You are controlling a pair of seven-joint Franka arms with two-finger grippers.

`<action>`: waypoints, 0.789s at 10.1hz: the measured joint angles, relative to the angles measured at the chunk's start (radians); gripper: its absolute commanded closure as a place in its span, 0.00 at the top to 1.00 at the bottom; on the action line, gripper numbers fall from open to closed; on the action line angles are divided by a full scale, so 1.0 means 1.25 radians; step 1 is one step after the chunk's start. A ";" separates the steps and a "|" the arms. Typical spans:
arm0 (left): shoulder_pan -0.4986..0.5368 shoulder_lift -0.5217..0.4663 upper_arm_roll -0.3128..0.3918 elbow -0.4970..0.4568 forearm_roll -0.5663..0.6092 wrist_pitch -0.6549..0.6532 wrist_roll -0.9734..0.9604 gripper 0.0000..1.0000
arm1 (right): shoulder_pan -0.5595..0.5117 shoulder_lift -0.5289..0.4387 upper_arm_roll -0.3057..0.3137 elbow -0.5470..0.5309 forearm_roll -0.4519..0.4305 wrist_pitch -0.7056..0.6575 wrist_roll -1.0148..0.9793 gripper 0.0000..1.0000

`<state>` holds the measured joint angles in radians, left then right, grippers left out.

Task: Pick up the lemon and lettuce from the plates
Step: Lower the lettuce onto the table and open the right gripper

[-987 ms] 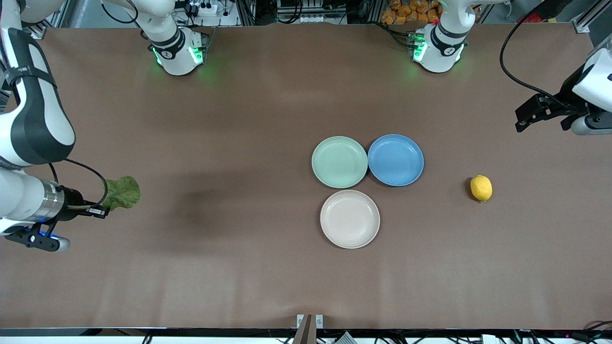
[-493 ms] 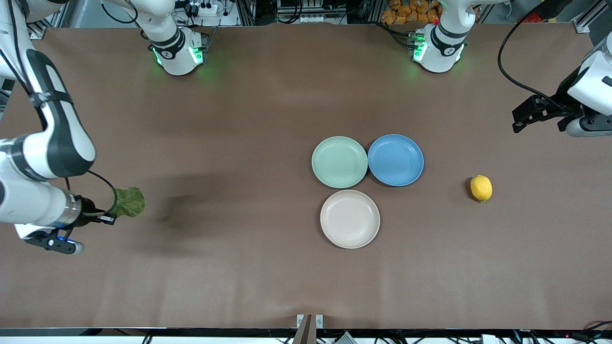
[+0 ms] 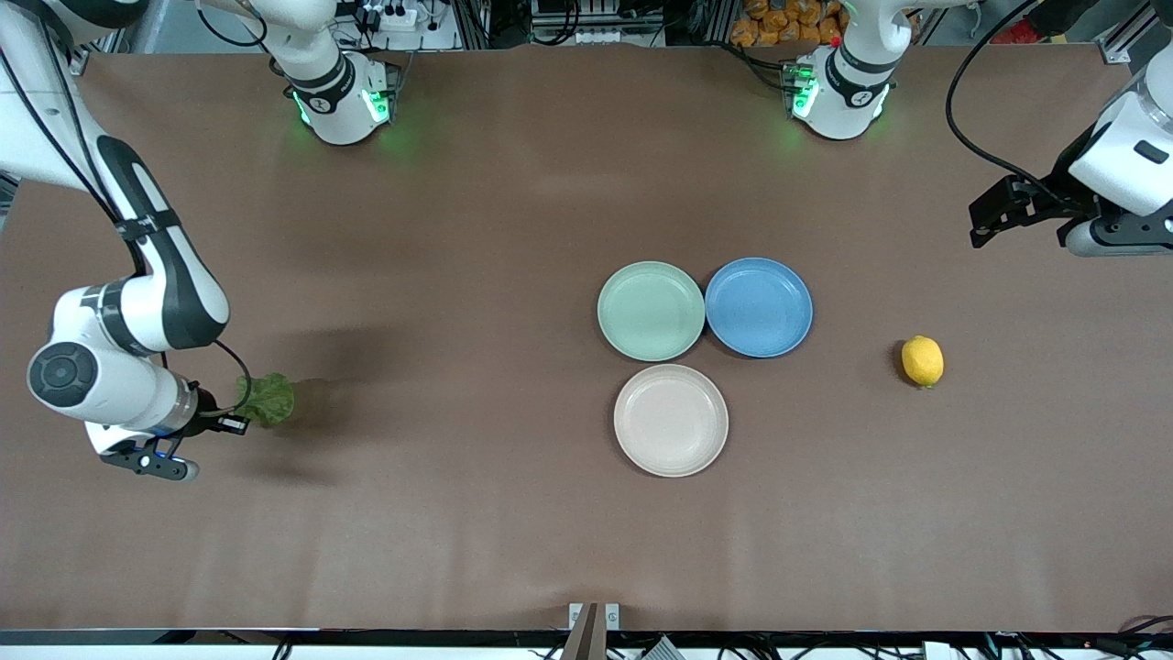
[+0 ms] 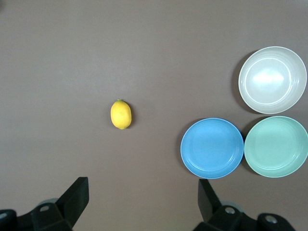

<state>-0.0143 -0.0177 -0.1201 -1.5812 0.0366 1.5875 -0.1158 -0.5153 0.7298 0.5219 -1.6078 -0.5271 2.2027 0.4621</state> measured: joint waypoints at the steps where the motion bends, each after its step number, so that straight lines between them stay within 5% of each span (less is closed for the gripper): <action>1: 0.000 0.000 -0.001 0.000 0.000 -0.001 0.000 1.00 | 0.001 0.006 -0.004 0.000 -0.001 0.008 0.000 1.00; 8: 0.004 0.000 -0.001 0.001 0.000 -0.001 0.000 1.00 | 0.016 -0.089 0.048 0.067 -0.003 -0.074 -0.012 1.00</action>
<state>-0.0099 -0.0178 -0.1210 -1.5794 0.0366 1.5860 -0.1158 -0.4951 0.6187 0.5816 -1.5240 -0.5312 2.1099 0.4470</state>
